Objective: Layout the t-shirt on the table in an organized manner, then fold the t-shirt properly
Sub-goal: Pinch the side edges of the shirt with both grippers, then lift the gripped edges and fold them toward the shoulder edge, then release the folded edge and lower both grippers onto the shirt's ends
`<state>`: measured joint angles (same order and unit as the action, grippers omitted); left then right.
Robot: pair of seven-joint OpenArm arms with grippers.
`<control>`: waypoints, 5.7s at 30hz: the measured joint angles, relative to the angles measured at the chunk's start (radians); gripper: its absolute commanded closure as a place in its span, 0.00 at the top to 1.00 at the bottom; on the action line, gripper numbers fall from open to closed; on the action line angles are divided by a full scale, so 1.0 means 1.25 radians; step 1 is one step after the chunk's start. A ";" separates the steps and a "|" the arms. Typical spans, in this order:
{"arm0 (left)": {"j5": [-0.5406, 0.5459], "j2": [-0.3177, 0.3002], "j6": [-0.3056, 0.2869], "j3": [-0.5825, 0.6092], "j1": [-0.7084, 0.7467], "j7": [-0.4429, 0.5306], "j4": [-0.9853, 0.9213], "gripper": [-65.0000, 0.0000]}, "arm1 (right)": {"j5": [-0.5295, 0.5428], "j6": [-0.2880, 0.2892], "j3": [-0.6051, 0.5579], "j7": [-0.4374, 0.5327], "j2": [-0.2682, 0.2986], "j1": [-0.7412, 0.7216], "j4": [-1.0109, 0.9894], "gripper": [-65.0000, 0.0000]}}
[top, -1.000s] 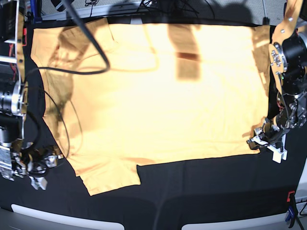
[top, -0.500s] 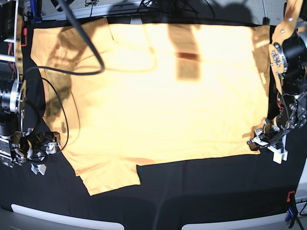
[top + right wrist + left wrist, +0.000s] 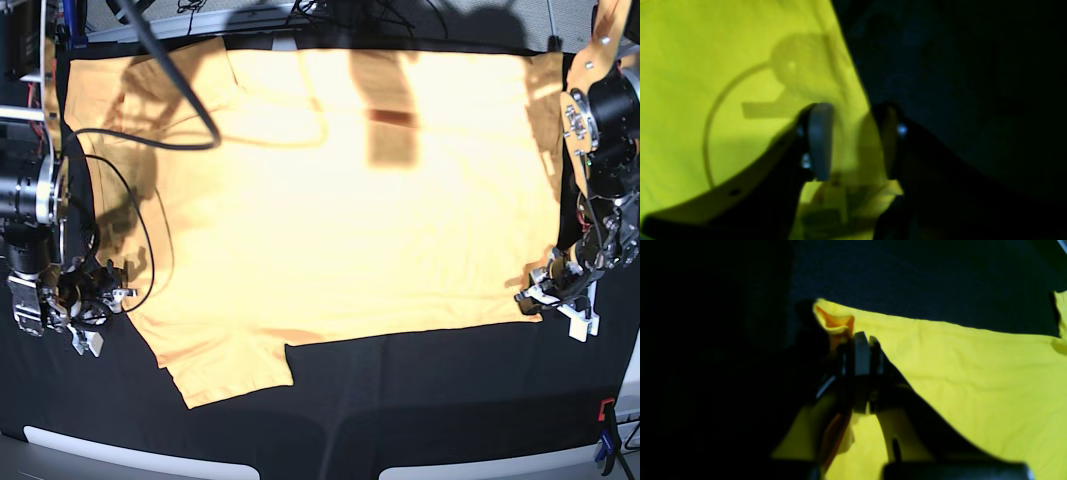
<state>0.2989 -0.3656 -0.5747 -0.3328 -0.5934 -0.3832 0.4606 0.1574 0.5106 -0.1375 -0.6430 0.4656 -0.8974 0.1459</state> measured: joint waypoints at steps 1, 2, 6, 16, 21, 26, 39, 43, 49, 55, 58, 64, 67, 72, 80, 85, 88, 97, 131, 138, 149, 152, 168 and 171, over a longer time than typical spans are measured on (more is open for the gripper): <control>0.000 0.000 0.000 0.000 0.000 0.001 0.000 0.00 | 0.000 0.005 0.000 0.013 -0.002 0.000 0.000 0.19; 0.000 0.000 0.000 0.000 0.000 0.001 0.000 0.00 | 0.000 0.005 0.000 0.021 -0.003 0.000 0.000 0.13; 0.000 0.000 0.000 0.000 0.000 0.013 0.000 0.00 | -0.007 0.005 0.000 0.042 0.003 0.002 0.000 0.00; 0.063 0.000 -0.053 0.000 0.004 -0.017 0.017 0.00 | -0.004 0.118 0.000 0.056 0.029 0.020 0.041 0.00; 0.111 0.000 -0.059 0.001 0.059 -0.057 0.135 0.00 | 0.066 0.135 0.000 0.027 0.065 0.081 0.166 0.00; 0.146 0.002 0.007 0.002 0.146 -0.077 0.302 0.00 | 0.129 0.134 -0.001 -0.005 0.106 0.203 0.317 0.00; 0.191 0.001 0.098 0.003 0.324 -0.103 0.586 0.00 | 0.271 0.139 0.176 -0.077 0.196 0.487 0.689 0.00; 0.193 0.003 0.097 -0.017 0.376 -0.120 0.660 0.00 | 0.276 0.140 0.287 -0.080 0.197 0.579 0.781 0.00; 0.266 0.002 0.096 -0.081 0.451 -0.168 0.750 0.00 | 0.282 0.141 0.390 -0.082 0.195 0.729 0.908 0.00; 0.267 0.003 0.094 -0.120 0.532 -0.180 0.811 0.00 | 0.358 0.141 0.472 -0.100 0.195 0.853 1.021 0.00; 0.297 0.005 0.091 -0.147 0.567 -0.180 0.834 0.00 | 0.360 0.143 0.506 -0.110 0.195 0.898 1.068 0.00; 0.340 0.006 0.087 -0.215 0.630 -0.199 0.876 0.00 | 0.369 0.143 0.527 -0.121 0.195 0.974 1.123 0.00; 0.347 0.005 0.078 -0.223 0.664 -0.217 0.884 0.00 | 0.358 0.142 0.530 -0.130 0.177 0.998 1.136 0.00; 0.345 0.004 0.073 -0.223 0.719 -0.213 0.885 0.00 | 0.333 0.140 0.530 -0.136 0.133 1.023 1.138 0.00; 0.344 0.004 0.073 -0.223 0.778 -0.213 0.885 0.00 | 0.293 0.140 0.572 -0.134 0.115 1.032 1.138 0.00; 0.326 0.004 0.074 -0.225 0.782 -0.218 0.885 0.00 | 0.293 0.140 0.620 -0.172 0.116 1.032 1.138 0.00; 0.326 0.004 0.074 -0.225 0.782 -0.218 0.885 0.00 | 0.293 0.140 0.631 -0.176 0.116 1.032 1.138 0.00; 0.327 0.004 0.074 -0.225 0.782 -0.217 0.885 0.26 | 0.399 0.139 0.631 -0.262 0.117 1.031 1.138 0.35; 0.269 0.168 -0.091 -0.051 0.678 -0.167 0.963 0.39 | 0.286 0.001 0.101 -0.313 0.014 0.276 0.581 0.44; 0.247 0.168 -0.091 -0.033 0.678 -0.160 0.963 0.39 | 0.244 0.001 0.101 -0.307 -0.045 0.239 0.497 0.44; 0.223 0.168 -0.091 -0.033 0.678 -0.155 0.963 0.39 | 0.167 0.001 0.101 -0.273 -0.058 0.245 0.496 0.44; 0.224 0.168 -0.091 -0.033 0.678 -0.155 0.963 0.39 | 0.164 0.001 0.101 -0.257 -0.057 0.244 0.496 0.44; 0.223 0.168 -0.091 -0.034 0.678 -0.155 0.963 0.39 | 0.168 0.001 -0.062 -0.252 -0.053 0.237 0.497 0.06; 0.223 0.168 -0.091 -0.034 0.678 -0.155 0.963 0.39 | 0.167 0.013 -0.062 -0.252 -0.052 0.237 0.497 0.00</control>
<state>0.5781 -0.1558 -0.6884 -0.3748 0.2546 -0.5766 1.6638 0.3664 0.5270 -0.2153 -0.9585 0.4000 -0.6018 0.7677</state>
